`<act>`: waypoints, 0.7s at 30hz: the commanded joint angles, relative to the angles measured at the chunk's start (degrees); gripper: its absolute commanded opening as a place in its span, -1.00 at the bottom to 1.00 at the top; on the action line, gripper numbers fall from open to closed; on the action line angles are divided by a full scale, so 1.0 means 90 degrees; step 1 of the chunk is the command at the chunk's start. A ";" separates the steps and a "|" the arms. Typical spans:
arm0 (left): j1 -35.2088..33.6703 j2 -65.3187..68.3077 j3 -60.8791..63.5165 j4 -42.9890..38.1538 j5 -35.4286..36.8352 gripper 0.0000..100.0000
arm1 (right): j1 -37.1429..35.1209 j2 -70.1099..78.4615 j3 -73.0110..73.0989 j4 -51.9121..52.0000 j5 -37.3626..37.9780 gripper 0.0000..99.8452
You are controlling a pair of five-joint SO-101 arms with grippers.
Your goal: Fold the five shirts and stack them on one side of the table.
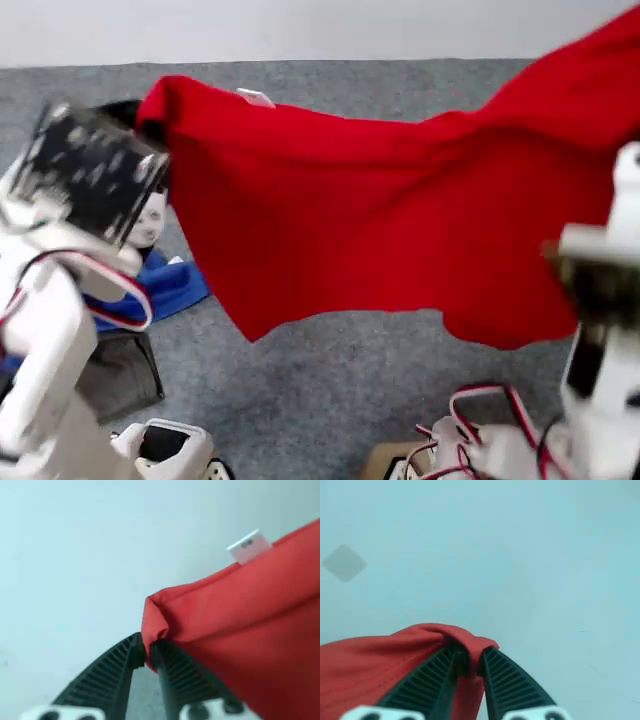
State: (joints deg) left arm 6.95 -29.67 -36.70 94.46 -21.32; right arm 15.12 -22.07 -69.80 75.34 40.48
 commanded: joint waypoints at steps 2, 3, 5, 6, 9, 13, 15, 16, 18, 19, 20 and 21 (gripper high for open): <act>0.0020 -0.0274 -0.0181 -0.0498 0.0068 -0.99 | 0.0425 -0.0317 -0.0244 -0.0112 0.0049 -0.98; 0.0020 -0.0283 -0.0181 -0.0498 0.0068 -0.99 | 0.0493 -0.0337 -0.0244 -0.0063 0.0049 -0.98; 0.0020 -0.0274 -0.0142 -0.0469 0.0068 -0.99 | 0.0562 -0.0357 -0.0244 0.0171 0.0049 -0.98; 0.0020 -0.0254 -0.0132 -0.0459 0.0068 -0.99 | 0.0562 -0.0366 -0.0244 0.0298 0.0049 -0.98; 0.0059 -0.0264 -0.0132 -0.0459 0.0068 -0.99 | 0.0562 -0.0425 -0.0283 0.0562 0.0049 -0.98; 0.0020 -0.0303 -0.0190 -0.0107 0.0068 -0.99 | 0.0562 -0.0689 -0.0274 0.0777 0.0039 -0.98; 0.0020 -0.0488 -0.0249 0.0059 0.0049 -0.99 | 0.0562 -0.0816 -0.0274 0.0962 0.0029 -0.98; 0.0020 -0.0615 -0.0259 0.0078 0.0039 -0.99 | 0.0562 -0.0855 -0.0274 0.1050 0.0029 -0.98; 0.0029 -0.0830 -0.0239 0.0088 0.0039 -0.99 | 0.0562 -0.0952 -0.0274 0.1216 0.0029 -0.98; 0.0020 -0.0908 -0.0239 0.0107 0.0039 -0.99 | 0.0562 -0.1001 -0.0283 0.1284 0.0029 -0.98; 0.0020 -0.0987 -0.0239 0.0107 0.0039 -0.99 | 0.0562 -0.1060 -0.0283 0.1343 0.0029 -0.98; 0.0020 -0.1074 -0.0249 0.0117 0.0029 -0.99 | 0.0562 -0.1138 -0.0283 0.1382 0.0039 -0.98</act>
State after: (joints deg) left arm 6.95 -37.76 -37.93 95.25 -21.32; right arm 19.43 -31.65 -71.74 86.68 40.57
